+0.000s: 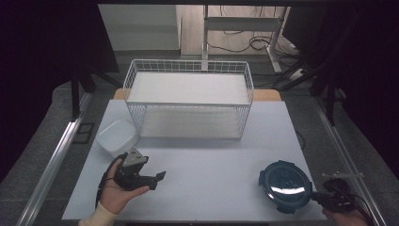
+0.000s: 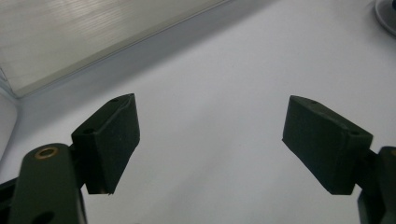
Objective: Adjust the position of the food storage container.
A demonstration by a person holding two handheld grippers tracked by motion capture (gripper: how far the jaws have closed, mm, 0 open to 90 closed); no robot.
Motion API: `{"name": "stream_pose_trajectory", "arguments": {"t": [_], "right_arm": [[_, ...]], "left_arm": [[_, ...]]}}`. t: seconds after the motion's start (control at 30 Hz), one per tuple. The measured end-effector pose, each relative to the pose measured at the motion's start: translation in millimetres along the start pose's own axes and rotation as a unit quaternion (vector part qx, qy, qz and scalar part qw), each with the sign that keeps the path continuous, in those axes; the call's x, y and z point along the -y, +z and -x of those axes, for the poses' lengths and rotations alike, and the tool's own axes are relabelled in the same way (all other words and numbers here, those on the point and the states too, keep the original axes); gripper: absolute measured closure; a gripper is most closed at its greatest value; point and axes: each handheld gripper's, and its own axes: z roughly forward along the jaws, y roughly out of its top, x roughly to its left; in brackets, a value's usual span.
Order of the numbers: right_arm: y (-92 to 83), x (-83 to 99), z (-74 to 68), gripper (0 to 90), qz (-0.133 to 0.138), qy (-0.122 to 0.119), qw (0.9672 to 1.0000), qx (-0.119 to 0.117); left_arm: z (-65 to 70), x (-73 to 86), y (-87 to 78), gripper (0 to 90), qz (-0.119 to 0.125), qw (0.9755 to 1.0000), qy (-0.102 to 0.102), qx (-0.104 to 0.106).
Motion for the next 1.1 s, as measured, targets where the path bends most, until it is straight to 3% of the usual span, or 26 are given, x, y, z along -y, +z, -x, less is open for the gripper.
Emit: {"name": "stream_pose_trajectory", "arguments": {"t": [0.17, 0.37, 0.8, 1.1], "right_arm": [[-0.2, -2.0, -4.8, 89.8, -0.005, -0.008, 0.9999, -0.007], [3.8, -10.7, -24.4, 89.8, -0.004, -0.032, 0.9992, -0.022], [14.5, -23.1, -57.4, 89.8, -0.001, -0.070, 0.9971, -0.030], [19.3, -29.3, -72.8, 89.8, 0.000, -0.087, 0.9957, -0.033]], "left_arm": [[0.8, 0.3, 2.4, 18.6, -0.004, 1.0000, 0.001, 0.002], [1.8, 0.7, 4.0, 18.7, -0.005, 1.0000, 0.002, 0.003], [2.4, 1.1, 6.5, 18.6, -0.010, 0.9999, 0.004, 0.005], [4.3, 0.9, 8.4, 18.6, -0.012, 0.9999, 0.005, 0.007]]}}
